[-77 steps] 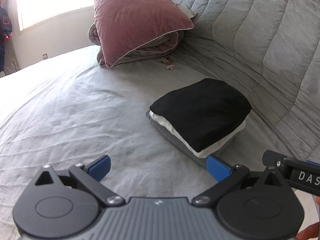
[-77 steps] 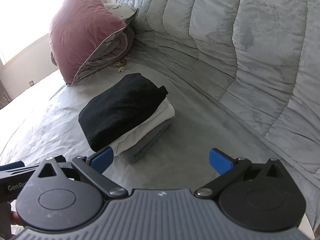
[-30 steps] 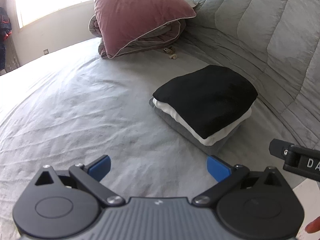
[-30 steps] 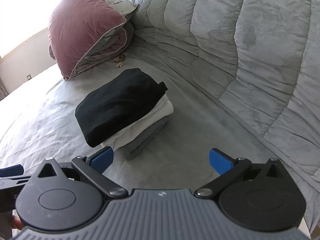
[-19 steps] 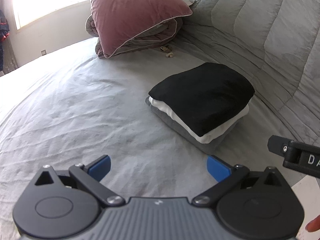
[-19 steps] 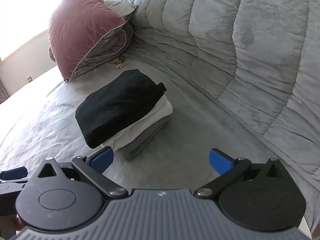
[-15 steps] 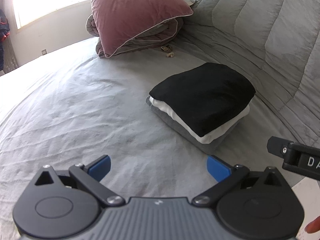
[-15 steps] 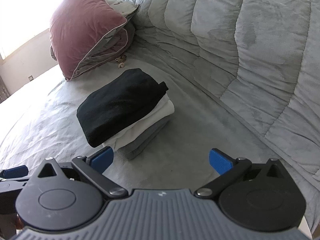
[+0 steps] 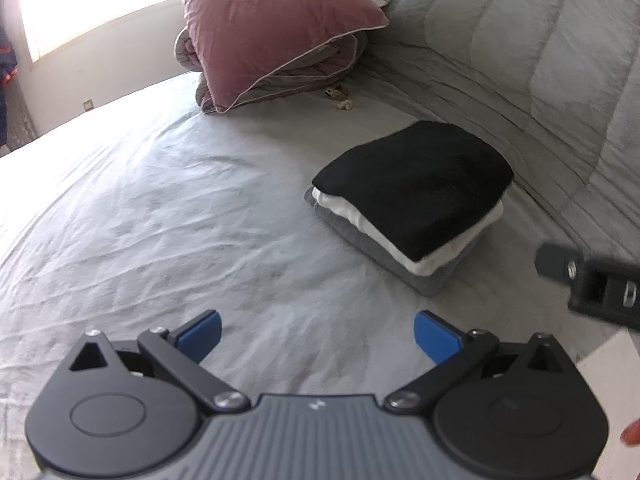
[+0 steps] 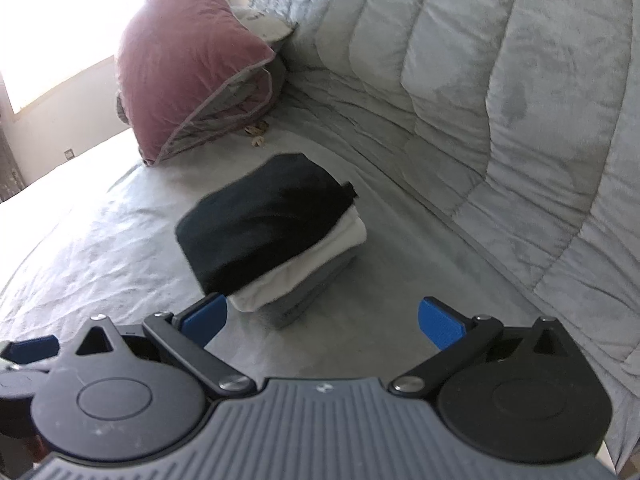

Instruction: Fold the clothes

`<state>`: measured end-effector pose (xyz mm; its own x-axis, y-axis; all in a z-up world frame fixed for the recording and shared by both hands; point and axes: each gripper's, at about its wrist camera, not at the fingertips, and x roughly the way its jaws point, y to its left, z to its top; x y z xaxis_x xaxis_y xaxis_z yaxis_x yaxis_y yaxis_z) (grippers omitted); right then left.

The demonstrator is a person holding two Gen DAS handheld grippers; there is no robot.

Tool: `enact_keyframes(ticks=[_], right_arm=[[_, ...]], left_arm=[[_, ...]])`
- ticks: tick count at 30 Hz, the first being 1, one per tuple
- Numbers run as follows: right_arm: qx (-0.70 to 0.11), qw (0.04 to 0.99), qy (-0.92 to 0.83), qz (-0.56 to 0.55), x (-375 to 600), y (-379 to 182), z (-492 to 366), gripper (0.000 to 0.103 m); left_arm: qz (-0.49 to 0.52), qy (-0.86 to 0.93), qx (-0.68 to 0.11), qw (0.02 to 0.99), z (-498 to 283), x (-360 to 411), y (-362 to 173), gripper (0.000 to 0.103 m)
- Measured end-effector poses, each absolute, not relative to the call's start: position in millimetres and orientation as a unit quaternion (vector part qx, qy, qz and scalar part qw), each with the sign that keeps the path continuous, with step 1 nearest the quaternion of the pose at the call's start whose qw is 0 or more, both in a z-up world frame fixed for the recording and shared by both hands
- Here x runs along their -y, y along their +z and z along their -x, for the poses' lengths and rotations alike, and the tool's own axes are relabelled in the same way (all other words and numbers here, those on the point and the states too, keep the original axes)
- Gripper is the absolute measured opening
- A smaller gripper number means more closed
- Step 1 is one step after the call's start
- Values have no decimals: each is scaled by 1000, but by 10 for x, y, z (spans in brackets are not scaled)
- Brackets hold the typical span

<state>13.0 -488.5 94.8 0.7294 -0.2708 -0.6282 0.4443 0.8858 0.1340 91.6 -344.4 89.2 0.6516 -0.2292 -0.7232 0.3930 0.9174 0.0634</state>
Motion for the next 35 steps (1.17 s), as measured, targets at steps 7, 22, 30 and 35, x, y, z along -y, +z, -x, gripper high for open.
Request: enact_keyframes(ticks=[7, 22, 30, 35], right_arm=[[-292, 936, -165, -109, 4574, 1204, -65, 103], [-276, 950, -116, -87, 3808, 1557, 287, 103], [-276, 951, -110, -87, 3460, 1601, 460, 103], [-276, 953, -95, -81, 3231, 1630, 506, 103]], left_arm=[[-114, -177, -376, 902, -683, 3223, 1037, 102], [-99, -153, -378, 908, -297, 2306, 1324, 102], [-78, -141, -369, 915, -123, 1905, 1443, 102], [-70, -131, -363, 920, -38, 1680, 1502, 102]])
